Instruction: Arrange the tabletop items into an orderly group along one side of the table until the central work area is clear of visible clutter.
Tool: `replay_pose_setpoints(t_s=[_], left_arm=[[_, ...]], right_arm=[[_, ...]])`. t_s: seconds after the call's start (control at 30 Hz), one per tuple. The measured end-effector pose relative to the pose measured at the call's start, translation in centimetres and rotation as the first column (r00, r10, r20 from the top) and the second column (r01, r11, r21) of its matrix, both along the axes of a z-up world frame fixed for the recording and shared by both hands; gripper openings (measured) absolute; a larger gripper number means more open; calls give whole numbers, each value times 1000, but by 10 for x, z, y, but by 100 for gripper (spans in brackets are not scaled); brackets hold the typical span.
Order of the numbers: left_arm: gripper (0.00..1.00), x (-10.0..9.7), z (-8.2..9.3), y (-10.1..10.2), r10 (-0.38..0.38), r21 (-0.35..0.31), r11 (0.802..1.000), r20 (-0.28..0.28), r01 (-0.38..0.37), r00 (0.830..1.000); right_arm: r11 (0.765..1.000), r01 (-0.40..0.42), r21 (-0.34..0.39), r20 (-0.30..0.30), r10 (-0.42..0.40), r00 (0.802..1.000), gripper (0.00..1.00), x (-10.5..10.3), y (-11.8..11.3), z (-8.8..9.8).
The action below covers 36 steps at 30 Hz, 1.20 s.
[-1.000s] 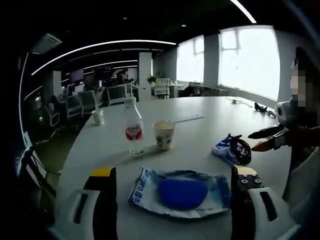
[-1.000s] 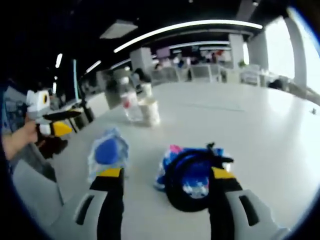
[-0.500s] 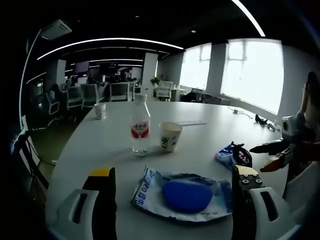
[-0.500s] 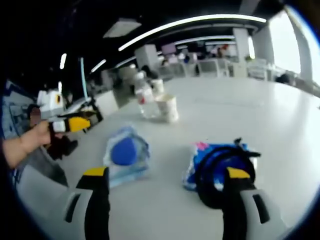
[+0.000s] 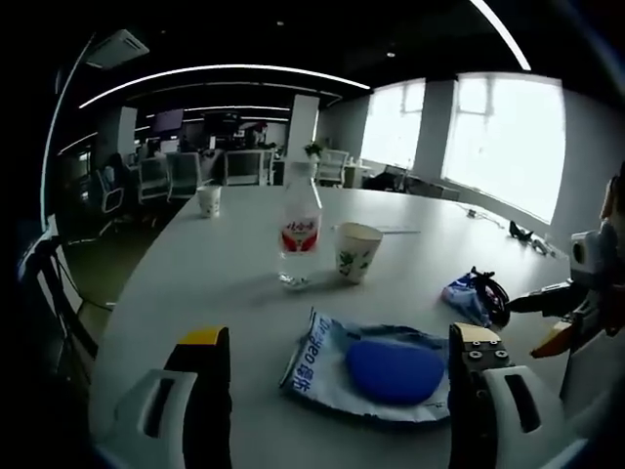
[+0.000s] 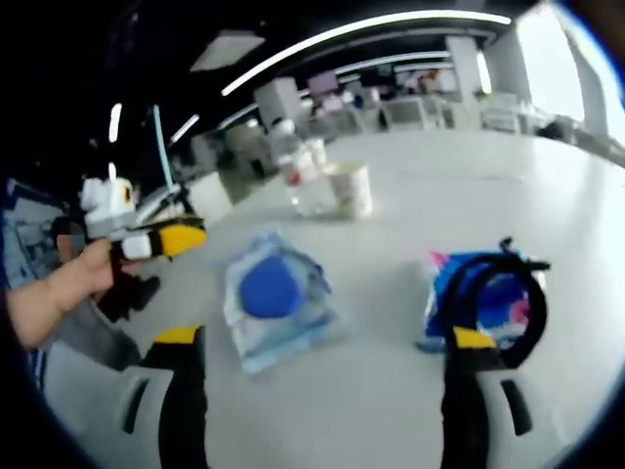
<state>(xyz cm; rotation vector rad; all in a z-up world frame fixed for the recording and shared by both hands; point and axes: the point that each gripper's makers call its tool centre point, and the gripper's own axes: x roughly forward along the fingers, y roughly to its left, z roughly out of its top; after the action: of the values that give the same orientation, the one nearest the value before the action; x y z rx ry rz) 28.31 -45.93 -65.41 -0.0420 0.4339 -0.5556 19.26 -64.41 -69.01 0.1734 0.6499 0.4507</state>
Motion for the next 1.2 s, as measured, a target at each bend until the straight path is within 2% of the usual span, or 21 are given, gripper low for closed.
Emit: replay_pose_setpoints(t_s=[0.17, 0.3, 0.43, 0.63, 0.77, 1.07, 1.2], left_arm=[[88, 4, -7, 1, 0, 2, 1000, -6, 0, 1000], [80, 7, -21, 5, 2, 37, 999, -30, -1, 1000], [76, 9, -32, 10, 26, 20, 999, -54, -25, 998], [68, 9, -48, 11, 19, 47, 999, -81, -16, 997], [61, 10, -56, 10, 3, 84, 996, -89, 4, 996], [41, 12, -65, 8, -19, 107, 994, -111, 31, 994], [32, 11, -68, 10, -20, 114, 993, -119, 33, 993]], right_arm=[[1000, -22, 15, -33, 22, 999, 94, -3, 14, -8], [999, -35, 22, -72, 37, 997, 87, -10, 22, -16], [999, -46, 21, -84, 48, 995, 81, -15, 30, -21], [998, -33, 44, -117, 38, 992, 70, -19, 42, -27], [998, -20, 55, -133, 28, 991, 57, -23, 49, -29], [994, 35, 101, -188, -15, 982, 39, -24, 63, -34], [994, 48, 102, -193, -27, 981, 31, -22, 64, -34]])
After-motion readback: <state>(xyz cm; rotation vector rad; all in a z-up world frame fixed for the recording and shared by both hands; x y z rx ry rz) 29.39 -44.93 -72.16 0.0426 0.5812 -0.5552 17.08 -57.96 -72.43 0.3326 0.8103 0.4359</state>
